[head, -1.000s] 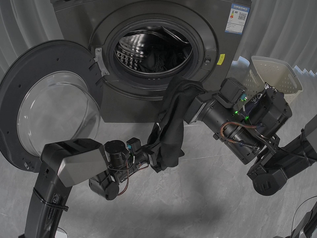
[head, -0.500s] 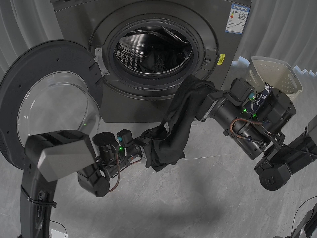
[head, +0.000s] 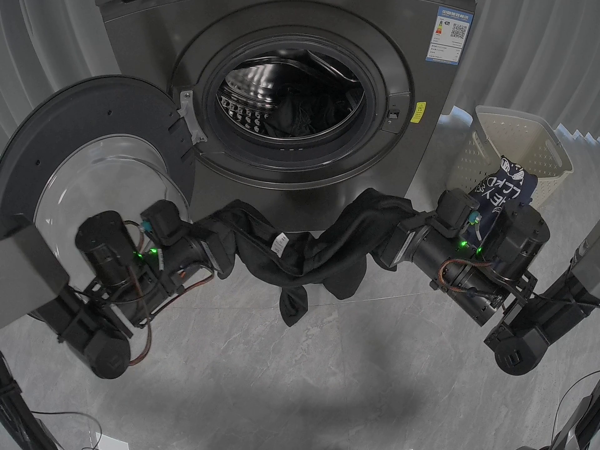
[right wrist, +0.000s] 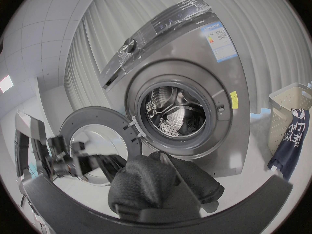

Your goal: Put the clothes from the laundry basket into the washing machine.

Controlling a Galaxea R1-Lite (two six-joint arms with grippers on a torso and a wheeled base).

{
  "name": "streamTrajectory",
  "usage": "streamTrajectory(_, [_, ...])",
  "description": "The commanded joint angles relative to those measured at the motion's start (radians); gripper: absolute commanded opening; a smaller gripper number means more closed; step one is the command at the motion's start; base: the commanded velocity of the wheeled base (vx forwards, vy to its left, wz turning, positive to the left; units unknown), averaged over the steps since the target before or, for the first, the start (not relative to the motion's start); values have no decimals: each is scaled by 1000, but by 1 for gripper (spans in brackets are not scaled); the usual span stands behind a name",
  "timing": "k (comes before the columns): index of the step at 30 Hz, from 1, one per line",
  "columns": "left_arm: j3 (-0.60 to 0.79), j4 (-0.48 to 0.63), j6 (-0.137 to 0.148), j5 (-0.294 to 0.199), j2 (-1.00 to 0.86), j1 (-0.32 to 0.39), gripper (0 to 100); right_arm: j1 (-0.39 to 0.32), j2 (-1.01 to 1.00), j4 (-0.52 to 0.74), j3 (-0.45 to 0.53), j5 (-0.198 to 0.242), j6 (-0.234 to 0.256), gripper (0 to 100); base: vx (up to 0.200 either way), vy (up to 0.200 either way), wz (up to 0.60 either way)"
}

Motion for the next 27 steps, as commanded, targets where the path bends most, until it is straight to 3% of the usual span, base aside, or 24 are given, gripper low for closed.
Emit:
streamTrajectory(1, [93,-1,-18,-2,-231,-3,0,-3,62,-6,32,-1,1,0,0,0,0])
streamTrajectory(10, [17,2,-24,1,-321,-21,0,8,125,-7,35,2,-2,0,0,0,0])
streamTrajectory(11, [17,2,-25,3,-323,-21,0,8,126,-6,35,0,-2,100,0,0,0])
streamTrajectory(17, [-2,2,-27,6,-323,-23,0,15,212,-4,93,11,-16,100,0,0,0])
streamTrajectory(27, [-6,2,-31,8,-327,-23,0,86,295,-6,208,38,-27,100,0,0,0])
